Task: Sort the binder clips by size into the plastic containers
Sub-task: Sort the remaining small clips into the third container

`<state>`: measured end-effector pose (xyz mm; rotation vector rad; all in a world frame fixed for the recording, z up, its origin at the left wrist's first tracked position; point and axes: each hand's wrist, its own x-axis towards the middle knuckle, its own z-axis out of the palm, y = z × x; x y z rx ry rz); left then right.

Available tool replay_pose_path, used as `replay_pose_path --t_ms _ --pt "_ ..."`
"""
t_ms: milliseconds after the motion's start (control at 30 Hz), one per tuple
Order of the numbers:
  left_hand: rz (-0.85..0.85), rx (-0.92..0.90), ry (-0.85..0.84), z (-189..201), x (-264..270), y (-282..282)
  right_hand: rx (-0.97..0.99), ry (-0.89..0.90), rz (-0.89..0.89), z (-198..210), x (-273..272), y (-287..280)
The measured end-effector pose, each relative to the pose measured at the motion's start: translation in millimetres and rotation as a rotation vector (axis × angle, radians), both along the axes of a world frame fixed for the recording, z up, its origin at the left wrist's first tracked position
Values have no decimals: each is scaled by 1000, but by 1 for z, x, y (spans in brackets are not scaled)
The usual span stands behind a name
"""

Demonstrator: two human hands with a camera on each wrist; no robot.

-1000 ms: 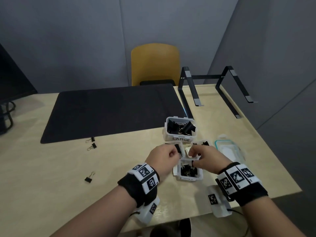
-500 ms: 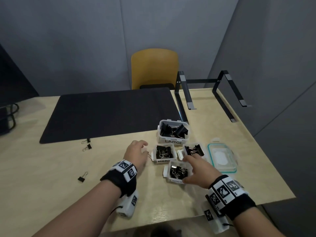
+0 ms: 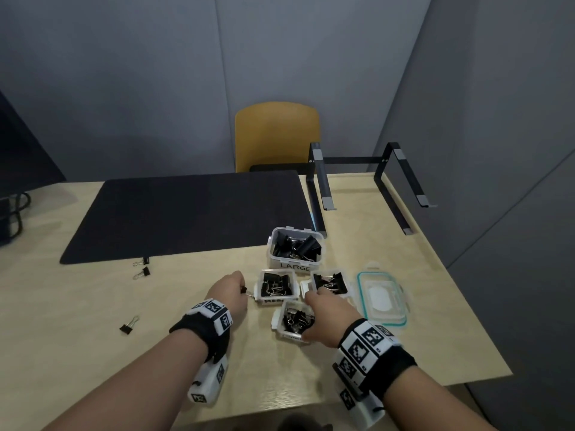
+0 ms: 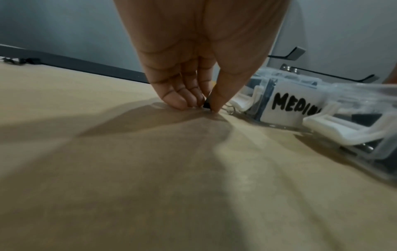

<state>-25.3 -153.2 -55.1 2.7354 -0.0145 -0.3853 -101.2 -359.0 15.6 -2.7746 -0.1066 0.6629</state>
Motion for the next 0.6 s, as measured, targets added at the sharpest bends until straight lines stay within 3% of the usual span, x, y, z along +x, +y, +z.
replay_pose_path --t_ms 233,400,600 --pt "247 -346 -90 17 -27 -2 -4 -24 38 -4 -1 -4" --pt "73 -624 -184 49 -60 -33 -4 -36 54 -3 -1 -5" --pt "-130 -521 -111 51 -71 -59 -3 -53 60 -4 -2 -5"
